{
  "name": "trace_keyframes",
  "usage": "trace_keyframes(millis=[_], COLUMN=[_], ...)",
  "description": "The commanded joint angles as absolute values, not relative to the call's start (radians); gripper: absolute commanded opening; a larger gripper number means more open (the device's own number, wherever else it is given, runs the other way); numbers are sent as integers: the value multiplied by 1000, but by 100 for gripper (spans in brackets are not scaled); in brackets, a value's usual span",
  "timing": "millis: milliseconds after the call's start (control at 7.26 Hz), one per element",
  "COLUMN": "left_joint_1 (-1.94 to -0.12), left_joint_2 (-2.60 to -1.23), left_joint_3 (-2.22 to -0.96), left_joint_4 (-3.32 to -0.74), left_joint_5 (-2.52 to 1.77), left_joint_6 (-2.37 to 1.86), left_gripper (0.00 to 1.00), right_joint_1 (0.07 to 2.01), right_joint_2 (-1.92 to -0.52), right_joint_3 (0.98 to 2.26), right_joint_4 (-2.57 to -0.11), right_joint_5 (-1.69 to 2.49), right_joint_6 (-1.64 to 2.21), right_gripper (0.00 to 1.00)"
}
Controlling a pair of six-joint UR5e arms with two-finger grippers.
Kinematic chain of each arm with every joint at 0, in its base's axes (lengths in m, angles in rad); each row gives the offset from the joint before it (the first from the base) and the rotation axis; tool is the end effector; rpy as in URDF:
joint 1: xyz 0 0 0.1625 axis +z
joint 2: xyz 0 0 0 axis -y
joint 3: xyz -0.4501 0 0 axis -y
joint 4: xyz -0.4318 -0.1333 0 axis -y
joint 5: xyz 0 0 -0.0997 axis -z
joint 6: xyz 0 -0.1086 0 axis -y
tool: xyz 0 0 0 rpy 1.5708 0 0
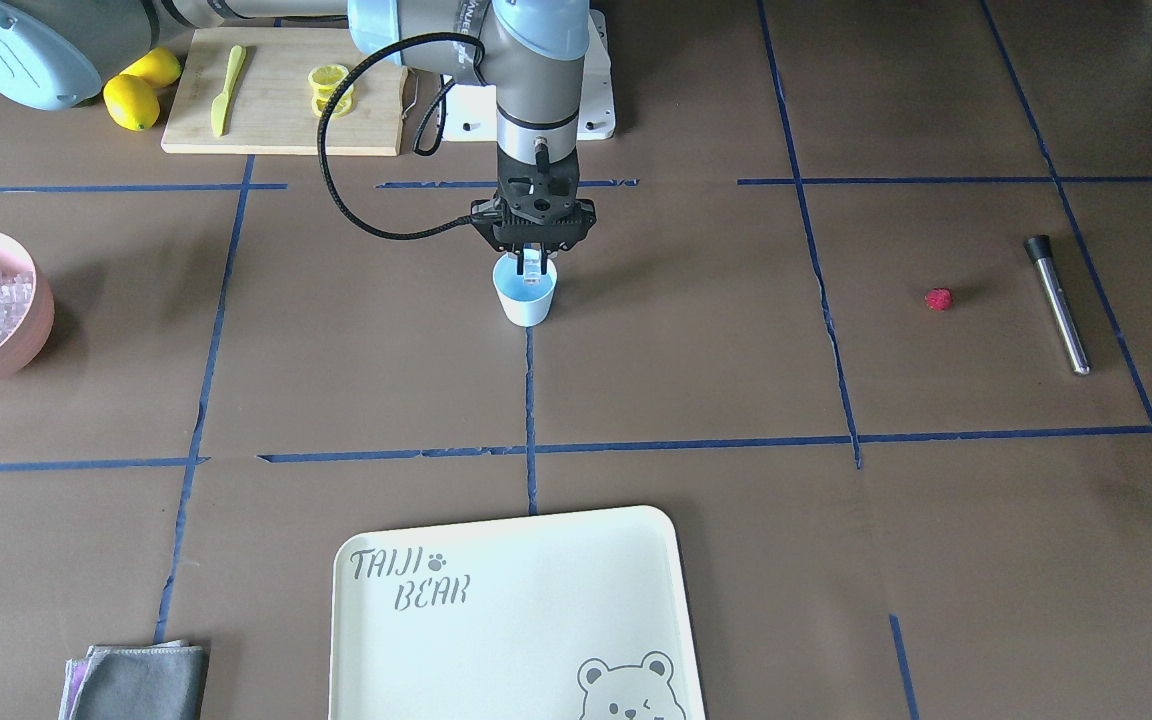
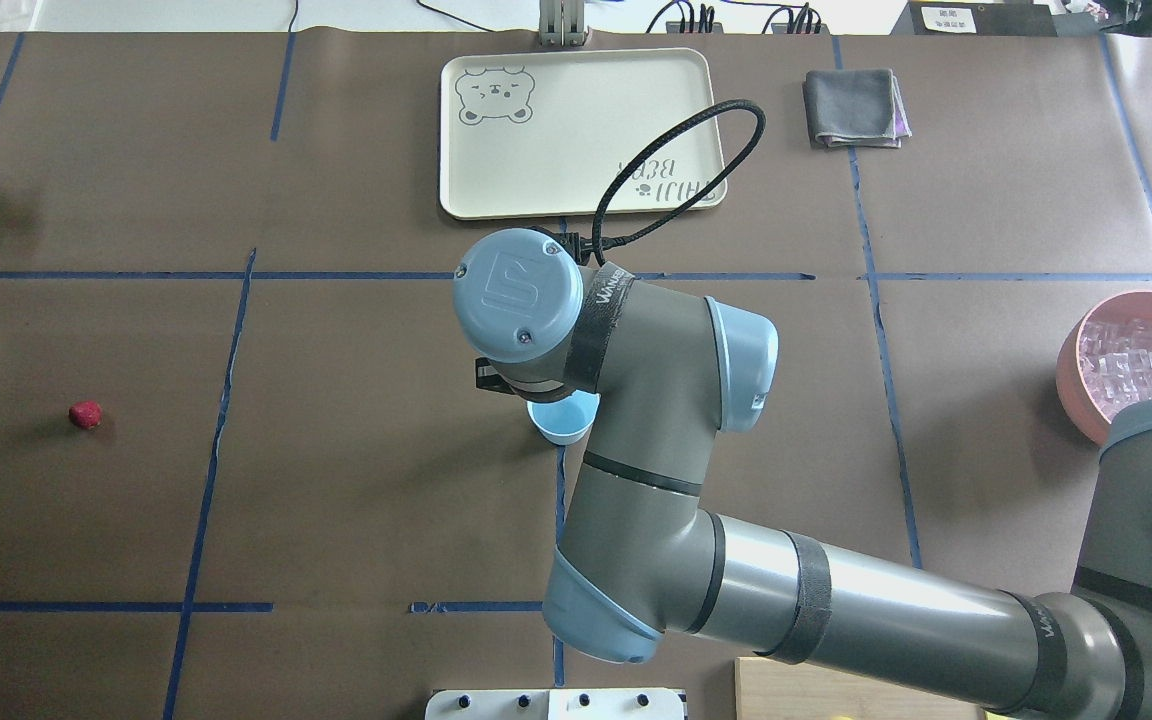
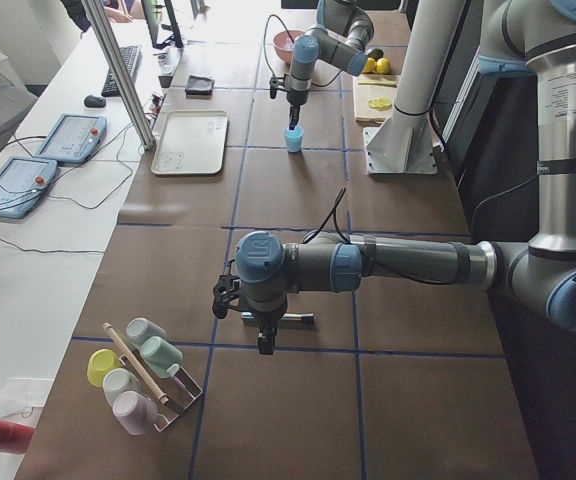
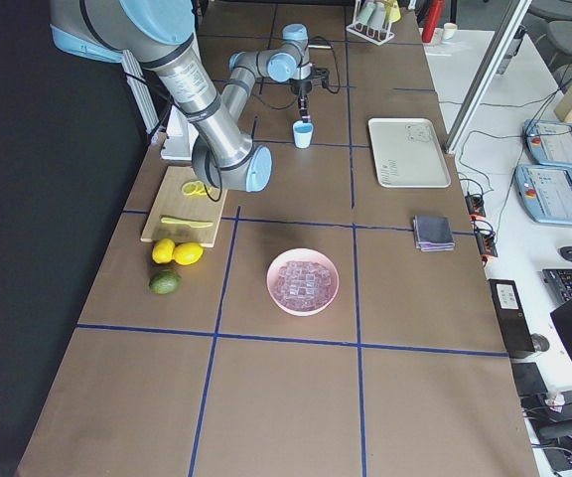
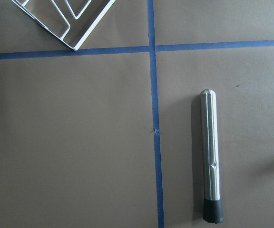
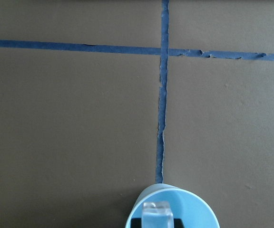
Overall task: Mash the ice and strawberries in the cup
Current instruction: 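Carry the ice cube over the light-blue cup with the right gripper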
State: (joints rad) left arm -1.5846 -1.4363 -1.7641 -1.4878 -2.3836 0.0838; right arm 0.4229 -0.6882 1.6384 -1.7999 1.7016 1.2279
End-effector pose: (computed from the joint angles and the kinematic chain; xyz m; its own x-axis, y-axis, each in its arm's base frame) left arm -0.0609 -0.4678 0.6602 0.6859 0.0567 -0.7255 -0.0438 0.9984 0.0367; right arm -0.6302 -0.4143 0.1121 0.7554 -0.0256 0.6547 -0.0790 0.9884 0.1297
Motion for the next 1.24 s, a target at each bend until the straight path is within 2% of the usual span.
trace_keyframes(millis=[0,138,826,1102], left_joint_1=[-1585,-1585,-1585,-1585], left_joint_2=[-1437,-1437,-1437,-1437], left_joint_3=[-1764,-1764,-1770,-1769], left_joint_4=[-1488,-1488,-1486,-1486], left_joint_5=[-2384,-2384,-2384,-2382], left_joint_6=[84,84,84,84], left_gripper=[100,100,100,100], right_joint_1=[422,419,419,455], right_joint_2=[-698,-699,-696,-747], right_joint_3=[1648,1657,1678,1742], right_joint_4=[-1806,-1802,-1805,-1807], right_joint_5=[1707,1700,1707,1748], right_joint_6=[1227,1227,1229,1209], right_gripper=[37,98,99,99])
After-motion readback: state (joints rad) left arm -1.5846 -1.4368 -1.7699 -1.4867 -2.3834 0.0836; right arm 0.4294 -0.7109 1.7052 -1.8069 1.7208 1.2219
